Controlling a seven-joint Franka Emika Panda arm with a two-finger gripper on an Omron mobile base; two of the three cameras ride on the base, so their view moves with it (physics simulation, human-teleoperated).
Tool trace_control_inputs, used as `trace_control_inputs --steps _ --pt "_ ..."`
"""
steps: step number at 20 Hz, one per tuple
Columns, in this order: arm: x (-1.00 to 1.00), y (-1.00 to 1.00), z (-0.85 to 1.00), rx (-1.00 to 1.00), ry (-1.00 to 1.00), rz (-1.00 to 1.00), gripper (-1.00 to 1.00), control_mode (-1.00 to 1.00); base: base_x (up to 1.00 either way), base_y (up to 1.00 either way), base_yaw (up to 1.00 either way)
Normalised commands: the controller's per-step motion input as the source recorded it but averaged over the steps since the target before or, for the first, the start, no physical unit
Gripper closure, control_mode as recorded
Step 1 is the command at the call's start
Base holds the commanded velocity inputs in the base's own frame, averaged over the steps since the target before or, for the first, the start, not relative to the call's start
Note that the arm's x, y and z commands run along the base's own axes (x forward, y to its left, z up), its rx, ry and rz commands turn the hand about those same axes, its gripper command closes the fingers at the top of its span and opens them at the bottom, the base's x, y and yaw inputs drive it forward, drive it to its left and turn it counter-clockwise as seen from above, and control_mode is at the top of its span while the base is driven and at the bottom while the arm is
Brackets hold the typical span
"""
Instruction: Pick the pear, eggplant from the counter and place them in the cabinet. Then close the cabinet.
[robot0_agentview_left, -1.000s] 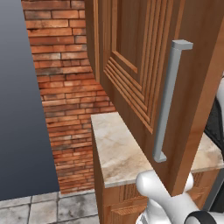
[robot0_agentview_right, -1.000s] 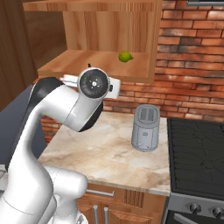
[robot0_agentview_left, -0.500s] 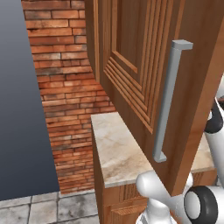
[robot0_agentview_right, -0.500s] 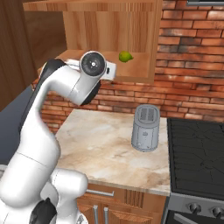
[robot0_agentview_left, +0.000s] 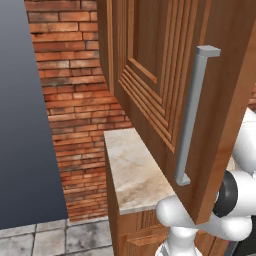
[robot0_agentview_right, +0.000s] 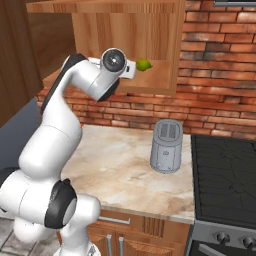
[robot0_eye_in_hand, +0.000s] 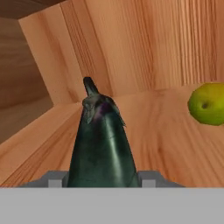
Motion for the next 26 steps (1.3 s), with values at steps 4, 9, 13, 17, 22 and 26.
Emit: trace_control_inputs --steps 4,9,13,17,22,26 --pt "0.81 0.0 0.0 0.0 0.02 0.0 1.0 -1.0 0.0 0.0 0.0" --pt "0.8 0.0 0.0 0.0 0.03 0.0 1.0 -1.0 0.0 0.0 0.0" --pt "0.41 0.0 -0.06 0.0 0.07 0.0 -1.0 -1.0 0.0 0.0 0.0" --pt "0.16 0.0 -0.07 0.0 0.02 0.0 -1.0 -1.0 0.0 0.0 0.0" --pt "0.0 0.01 -0.01 0.0 -0.02 0.0 -1.0 -1.0 0.0 0.0 0.0" --pt "-0.73 0.0 0.02 -0.01 -0.1 0.0 -1.0 -1.0 0.0 0.0 0.0"
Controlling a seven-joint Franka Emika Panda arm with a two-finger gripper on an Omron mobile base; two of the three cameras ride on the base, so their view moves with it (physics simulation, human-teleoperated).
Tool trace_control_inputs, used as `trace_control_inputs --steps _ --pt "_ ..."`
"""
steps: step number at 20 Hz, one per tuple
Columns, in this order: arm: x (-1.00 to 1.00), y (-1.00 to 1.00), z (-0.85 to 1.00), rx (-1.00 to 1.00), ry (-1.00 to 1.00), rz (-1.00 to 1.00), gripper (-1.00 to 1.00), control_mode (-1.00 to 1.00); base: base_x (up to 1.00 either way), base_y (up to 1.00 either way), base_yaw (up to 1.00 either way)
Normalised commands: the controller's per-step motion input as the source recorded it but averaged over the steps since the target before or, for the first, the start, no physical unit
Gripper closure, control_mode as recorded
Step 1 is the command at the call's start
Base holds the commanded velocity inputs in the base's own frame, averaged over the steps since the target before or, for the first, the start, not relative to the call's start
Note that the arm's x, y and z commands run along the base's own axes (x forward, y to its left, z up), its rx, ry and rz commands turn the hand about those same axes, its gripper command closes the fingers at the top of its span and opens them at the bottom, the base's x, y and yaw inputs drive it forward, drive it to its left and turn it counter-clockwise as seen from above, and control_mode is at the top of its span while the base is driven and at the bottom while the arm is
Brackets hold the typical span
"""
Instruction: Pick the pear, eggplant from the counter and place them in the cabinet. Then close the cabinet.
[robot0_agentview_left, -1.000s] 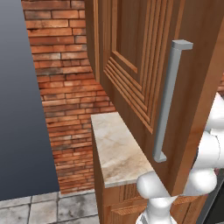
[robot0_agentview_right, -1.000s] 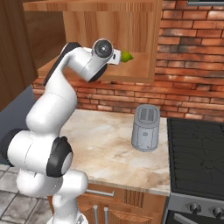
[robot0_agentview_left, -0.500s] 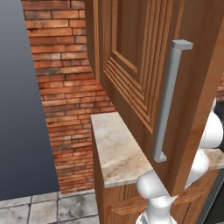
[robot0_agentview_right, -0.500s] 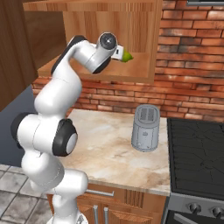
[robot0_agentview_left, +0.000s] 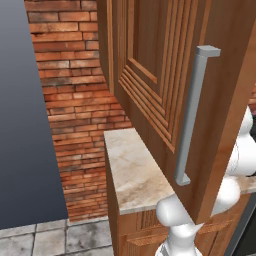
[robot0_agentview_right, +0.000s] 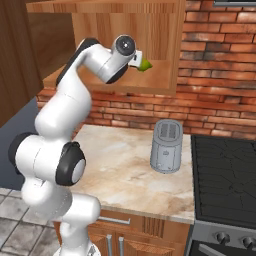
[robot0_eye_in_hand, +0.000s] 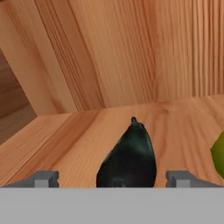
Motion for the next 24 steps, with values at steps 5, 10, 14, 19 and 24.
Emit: trace_control_inputs --steps 5,10,14,19,24 --pt "-1.0 -0.14 0.0 0.0 0.0 0.0 -1.0 -1.0 0.0 0.0 0.0" --pt "-1.0 0.0 0.01 -0.02 -0.01 0.0 -1.0 -1.0 0.0 0.0 0.0" --pt "-1.0 -0.03 0.14 0.0 0.0 0.0 -1.0 -1.0 0.0 0.0 0.0" --pt "-1.0 -0.19 0.25 0.0 0.0 0.01 -1.0 -1.0 0.0 0.0 0.0" --pt "-1.0 -0.11 0.18 -0.02 0.0 0.03 -1.0 -1.0 0.0 0.0 0.0"
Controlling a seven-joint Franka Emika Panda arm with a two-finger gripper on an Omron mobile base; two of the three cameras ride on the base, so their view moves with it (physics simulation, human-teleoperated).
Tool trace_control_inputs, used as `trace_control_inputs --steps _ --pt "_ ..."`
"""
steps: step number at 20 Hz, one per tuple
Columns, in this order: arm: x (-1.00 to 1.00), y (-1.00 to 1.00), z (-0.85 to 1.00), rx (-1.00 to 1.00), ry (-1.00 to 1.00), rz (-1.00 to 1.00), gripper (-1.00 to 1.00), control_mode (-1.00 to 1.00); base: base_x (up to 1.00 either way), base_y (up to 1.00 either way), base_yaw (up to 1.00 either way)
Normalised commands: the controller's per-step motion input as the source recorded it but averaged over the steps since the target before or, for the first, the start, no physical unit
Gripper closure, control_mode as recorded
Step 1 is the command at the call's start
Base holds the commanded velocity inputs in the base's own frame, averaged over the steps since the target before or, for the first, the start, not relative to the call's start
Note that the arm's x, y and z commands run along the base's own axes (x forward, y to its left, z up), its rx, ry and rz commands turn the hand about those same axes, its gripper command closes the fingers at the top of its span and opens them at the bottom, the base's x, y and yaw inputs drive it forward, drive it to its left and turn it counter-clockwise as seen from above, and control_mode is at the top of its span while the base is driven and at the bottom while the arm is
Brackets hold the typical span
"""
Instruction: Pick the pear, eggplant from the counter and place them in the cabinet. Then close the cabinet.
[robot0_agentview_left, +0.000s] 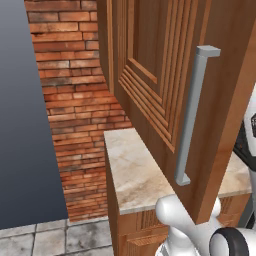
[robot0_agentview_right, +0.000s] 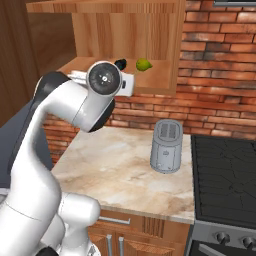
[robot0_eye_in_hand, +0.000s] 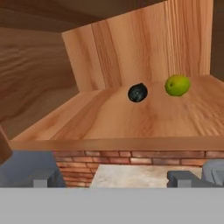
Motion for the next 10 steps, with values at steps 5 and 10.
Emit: trace_control_inputs --steps 5,10 --pt "-1.0 0.0 0.02 -0.06 0.0 0.07 -1.0 -1.0 0.0 0.0 0.0" --pt "-1.0 0.17 -0.14 -0.14 -0.15 0.03 -1.0 -1.0 0.0 0.0 0.0"
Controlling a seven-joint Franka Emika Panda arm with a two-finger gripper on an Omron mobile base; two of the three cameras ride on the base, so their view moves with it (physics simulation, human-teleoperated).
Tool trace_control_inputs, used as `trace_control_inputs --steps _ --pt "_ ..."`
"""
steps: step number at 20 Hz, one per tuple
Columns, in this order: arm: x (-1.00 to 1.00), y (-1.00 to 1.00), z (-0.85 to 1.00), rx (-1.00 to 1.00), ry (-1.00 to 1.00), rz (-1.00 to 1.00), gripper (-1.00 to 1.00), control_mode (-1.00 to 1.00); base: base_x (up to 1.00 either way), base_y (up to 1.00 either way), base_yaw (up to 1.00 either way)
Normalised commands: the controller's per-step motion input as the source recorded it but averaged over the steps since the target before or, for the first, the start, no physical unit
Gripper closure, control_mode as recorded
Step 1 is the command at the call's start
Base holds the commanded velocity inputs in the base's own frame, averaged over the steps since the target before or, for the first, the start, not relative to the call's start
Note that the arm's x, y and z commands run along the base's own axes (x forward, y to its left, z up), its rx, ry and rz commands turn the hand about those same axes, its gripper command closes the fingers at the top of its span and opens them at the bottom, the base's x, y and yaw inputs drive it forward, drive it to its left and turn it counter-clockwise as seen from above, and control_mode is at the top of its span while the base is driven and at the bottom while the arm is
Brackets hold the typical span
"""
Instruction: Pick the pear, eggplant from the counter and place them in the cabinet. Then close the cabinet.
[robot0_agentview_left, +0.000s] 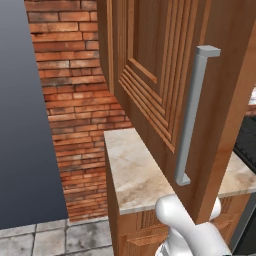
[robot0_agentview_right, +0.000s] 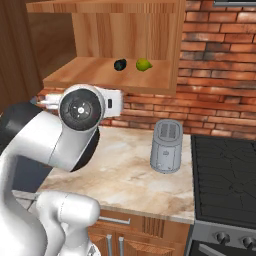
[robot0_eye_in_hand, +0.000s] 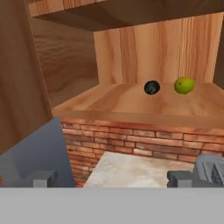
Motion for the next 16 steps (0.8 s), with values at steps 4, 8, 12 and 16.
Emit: trace_control_inputs --steps 4,8,12,16 --pt "-1.0 0.21 -0.05 -0.12 -0.25 0.0 -1.0 -1.0 0.0 0.0 0.0" --pt "-1.0 0.24 -0.11 -0.13 -0.24 0.0 -1.0 -1.0 0.0 0.0 0.0" --pt "-1.0 0.21 0.0 -0.12 -0.24 0.0 -1.0 -1.0 0.0 0.0 0.0" --pt "-1.0 0.38 -0.01 -0.14 -0.24 0.0 -1.0 -1.0 0.0 0.0 0.0"
